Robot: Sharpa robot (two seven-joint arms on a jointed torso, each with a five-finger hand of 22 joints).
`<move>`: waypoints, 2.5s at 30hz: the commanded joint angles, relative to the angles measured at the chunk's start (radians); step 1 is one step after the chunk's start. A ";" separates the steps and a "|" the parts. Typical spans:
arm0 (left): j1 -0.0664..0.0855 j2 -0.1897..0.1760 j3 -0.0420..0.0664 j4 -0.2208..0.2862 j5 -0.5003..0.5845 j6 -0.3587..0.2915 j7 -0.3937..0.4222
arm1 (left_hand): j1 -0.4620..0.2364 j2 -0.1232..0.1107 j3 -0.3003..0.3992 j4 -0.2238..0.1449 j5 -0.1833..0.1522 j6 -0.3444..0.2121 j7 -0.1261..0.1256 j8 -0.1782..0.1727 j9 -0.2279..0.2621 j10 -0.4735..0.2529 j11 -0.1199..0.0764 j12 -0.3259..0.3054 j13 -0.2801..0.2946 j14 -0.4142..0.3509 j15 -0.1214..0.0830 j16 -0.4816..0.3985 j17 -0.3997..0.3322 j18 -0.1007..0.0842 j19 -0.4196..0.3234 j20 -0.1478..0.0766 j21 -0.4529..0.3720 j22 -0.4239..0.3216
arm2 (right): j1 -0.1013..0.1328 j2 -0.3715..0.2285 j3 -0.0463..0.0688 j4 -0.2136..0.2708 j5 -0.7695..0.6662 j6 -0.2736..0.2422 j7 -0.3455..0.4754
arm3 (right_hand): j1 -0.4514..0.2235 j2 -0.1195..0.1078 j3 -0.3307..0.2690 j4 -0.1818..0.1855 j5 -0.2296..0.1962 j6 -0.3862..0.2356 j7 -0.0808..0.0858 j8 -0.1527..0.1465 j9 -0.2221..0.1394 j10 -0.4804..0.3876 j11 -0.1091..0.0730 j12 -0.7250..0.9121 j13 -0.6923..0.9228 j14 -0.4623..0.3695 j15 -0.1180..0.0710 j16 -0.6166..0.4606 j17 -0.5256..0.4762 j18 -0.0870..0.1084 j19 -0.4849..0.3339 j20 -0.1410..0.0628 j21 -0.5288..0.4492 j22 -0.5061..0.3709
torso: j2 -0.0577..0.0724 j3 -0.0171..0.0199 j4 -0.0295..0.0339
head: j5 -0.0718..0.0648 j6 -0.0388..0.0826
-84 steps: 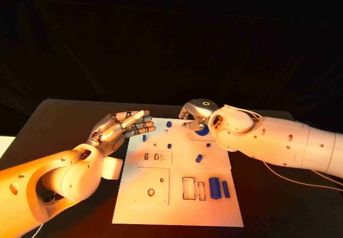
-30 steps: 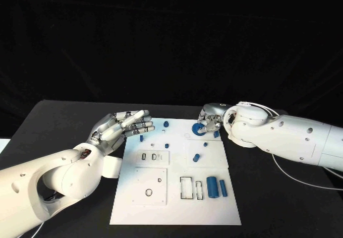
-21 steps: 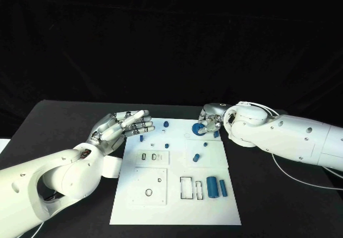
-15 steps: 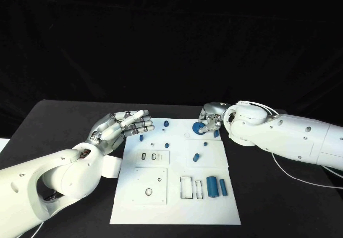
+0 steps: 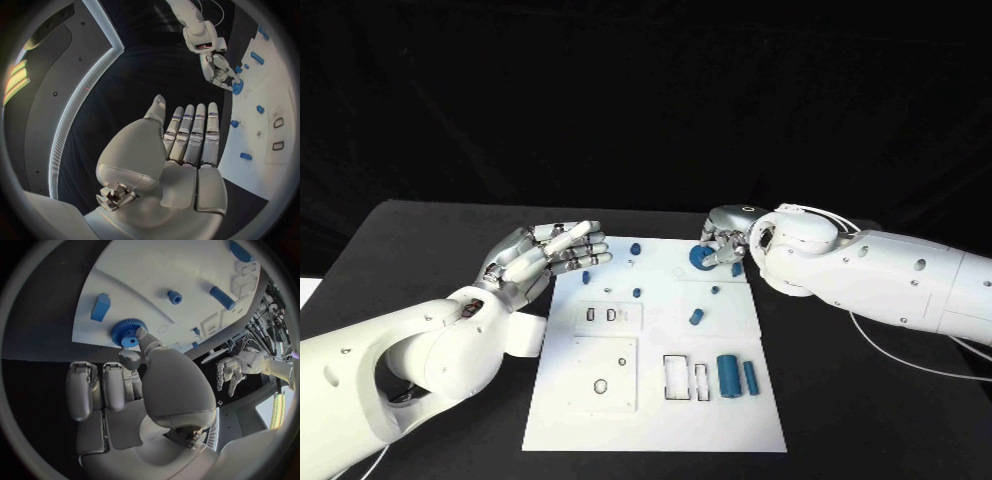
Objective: Assemble the parts on the task board
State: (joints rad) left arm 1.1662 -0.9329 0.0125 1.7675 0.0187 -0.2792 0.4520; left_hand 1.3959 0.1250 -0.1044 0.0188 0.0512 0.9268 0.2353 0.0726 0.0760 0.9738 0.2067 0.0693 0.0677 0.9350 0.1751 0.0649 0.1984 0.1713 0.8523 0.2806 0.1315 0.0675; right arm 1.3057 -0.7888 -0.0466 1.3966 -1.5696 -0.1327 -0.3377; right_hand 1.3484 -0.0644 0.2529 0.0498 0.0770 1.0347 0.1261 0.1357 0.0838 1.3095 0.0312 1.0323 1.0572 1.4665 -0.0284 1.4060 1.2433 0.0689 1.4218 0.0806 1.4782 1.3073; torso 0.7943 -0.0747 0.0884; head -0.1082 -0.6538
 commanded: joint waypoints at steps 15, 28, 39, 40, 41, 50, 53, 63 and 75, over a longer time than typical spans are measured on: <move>0.001 0.005 0.001 0.000 -0.002 0.021 0.007 | 0.000 0.008 0.001 -0.005 0.005 0.002 0.018 -0.001 0.001 0.003 -0.002 0.000 -0.001 0.008 -0.003 0.002 -0.002 0.012 0.003 0.000 -0.007 -0.001 | -0.008 0.011 -0.004 0.115 -0.072 -0.151 0.000 | -0.033 0.018 0.031 0.009 0.038 0.029 -0.012 0.012 0.018 0.012 -0.004 -0.010 0.009 0.048 -0.015 0.005 -0.001 -0.018 0.007 -0.013 0.005 0.029 | -0.001 -0.0019 0.0031 | 0.008 0.009; 0.001 0.007 0.001 0.002 -0.002 0.018 0.008 | 0.000 0.008 0.001 -0.005 0.005 0.002 0.018 -0.001 0.001 0.003 -0.002 0.000 -0.001 0.008 -0.003 0.002 -0.002 0.012 0.003 0.000 -0.007 -0.001 | -0.006 0.114 -0.005 0.089 -0.098 -0.157 -0.001 | -0.051 0.012 0.032 0.016 0.040 0.021 -0.009 0.004 0.017 0.007 -0.002 -0.025 0.001 0.048 -0.014 0.004 -0.002 -0.018 0.006 -0.012 0.005 0.028 | 0.000 -0.0012 0.0026 | 0.016 0.011; 0.001 0.009 0.001 0.001 -0.002 0.019 0.007 | 0.000 0.008 0.001 -0.005 0.005 0.002 0.018 -0.001 0.001 0.003 -0.002 0.000 -0.001 0.008 -0.003 0.002 -0.002 0.012 0.003 0.000 -0.007 -0.001 | -0.023 0.187 -0.006 0.031 -0.103 -0.157 0.005 | -0.054 0.010 0.036 0.016 0.041 0.014 -0.007 -0.002 0.015 0.003 -0.001 -0.033 -0.003 0.048 -0.013 0.002 -0.004 -0.018 0.006 -0.011 0.004 0.028 | 0.001 0.0000 0.0000 | 0.021 0.007; 0.001 0.009 0.001 0.001 -0.002 0.019 0.007 | 0.000 0.008 0.001 -0.005 0.005 0.002 0.018 -0.001 0.001 0.003 -0.002 0.000 -0.001 0.008 -0.003 0.002 -0.002 0.012 0.003 0.000 -0.007 -0.001 | -0.026 0.190 -0.006 0.030 -0.103 -0.156 0.007 | -0.054 0.010 0.036 0.016 0.041 0.014 -0.007 -0.003 0.015 0.003 0.000 -0.034 -0.004 0.048 -0.013 0.002 -0.004 -0.018 0.006 -0.011 0.004 0.028 | 0.001 -0.0001 0.0004 | 0.019 0.007; 0.001 0.008 0.001 0.001 -0.002 0.019 0.007 | 0.000 0.008 0.001 -0.005 0.005 0.002 0.018 -0.001 0.001 0.003 -0.002 0.000 -0.001 0.008 -0.003 0.002 -0.002 0.012 0.003 0.000 -0.007 -0.001 | -0.028 0.192 -0.006 0.030 -0.103 -0.156 0.008 | -0.055 0.009 0.036 0.016 0.041 0.013 -0.006 -0.004 0.015 0.002 0.000 -0.035 -0.004 0.048 -0.012 0.002 -0.004 -0.018 0.006 -0.011 0.004 0.028 | 0.000 -0.0003 0.0010 | 0.018 0.007; 0.001 0.008 0.001 -0.002 -0.002 0.019 0.006 | 0.000 0.008 0.001 -0.005 0.005 0.002 0.018 -0.001 0.001 0.003 -0.002 0.000 -0.001 0.008 -0.003 0.002 -0.002 0.012 0.003 0.000 -0.007 -0.001 | -0.039 0.205 -0.006 0.025 -0.102 -0.143 0.014 | -0.060 0.003 0.037 0.017 0.040 0.006 -0.003 -0.010 0.014 0.001 0.003 -0.039 -0.005 0.048 -0.011 0.002 -0.003 -0.018 0.006 -0.010 0.004 0.027 | 0.001 0.0002 -0.0017 | 0.027 0.005; 0.001 0.008 0.001 -0.002 -0.002 0.019 0.005 | 0.000 0.008 0.001 -0.005 0.005 0.002 0.018 -0.001 0.001 0.003 -0.002 0.000 -0.001 0.008 -0.003 0.002 -0.002 0.012 0.003 0.000 -0.007 -0.001 | -0.040 0.210 -0.006 0.020 -0.102 -0.143 0.014 | -0.062 0.001 0.037 0.017 0.040 0.002 -0.002 -0.014 0.013 -0.002 0.004 -0.045 -0.008 0.048 -0.010 0.003 -0.002 -0.018 0.006 -0.009 0.004 0.028 | 0.001 0.0006 -0.0021 | 0.027 0.005; 0.001 0.007 0.001 0.000 -0.002 0.019 0.004 | 0.000 0.008 0.001 -0.005 0.005 0.002 0.018 -0.001 0.001 0.003 -0.002 0.000 -0.001 0.008 -0.003 0.002 -0.002 0.012 0.003 0.000 -0.007 -0.001 | -0.040 0.229 -0.006 -0.013 -0.099 -0.148 0.014 | -0.089 -0.031 0.028 0.024 0.047 -0.107 0.027 -0.076 -0.012 -0.044 0.029 -0.125 -0.061 0.047 0.011 0.002 -0.001 -0.017 0.003 0.008 0.002 0.025 | 0.001 -0.0001 -0.0009 | 0.024 0.003; 0.001 0.005 0.001 0.001 -0.002 0.019 0.004 | 0.000 0.008 0.001 -0.005 0.005 0.002 0.018 -0.001 0.001 0.003 -0.002 0.000 -0.001 0.008 -0.003 0.002 -0.002 0.012 0.003 0.000 -0.007 -0.001 | -0.040 0.232 -0.006 -0.020 -0.094 -0.145 0.017 | -0.103 -0.040 0.004 0.040 0.050 -0.169 0.039 -0.076 -0.019 -0.071 0.041 -0.174 -0.097 0.046 0.022 0.001 -0.003 -0.016 0.001 0.020 0.001 0.022 | 0.000 0.0007 -0.0016 | 0.025 0.001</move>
State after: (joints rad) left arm 1.1663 -0.9289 0.0125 1.7660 0.0187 -0.2785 0.4503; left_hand 1.3959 0.1250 -0.1044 0.0189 0.0512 0.9268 0.2353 0.0726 0.0760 0.9738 0.2067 0.0693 0.0680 0.9385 0.1716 0.0649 0.1972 0.1713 0.8524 0.2806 0.1315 0.0675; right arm 1.2656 -0.5568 -0.0526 1.3756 -1.6581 -0.2903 -0.3262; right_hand 1.2466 -0.0974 0.2629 0.0914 0.1259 0.8680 0.1639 0.0630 0.0657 1.2461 0.0726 0.8647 0.9603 1.4649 -0.0120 1.4097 1.2404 0.0689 1.4196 0.0935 1.4792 1.3074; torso 0.7949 -0.0743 0.0872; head -0.0830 -0.6522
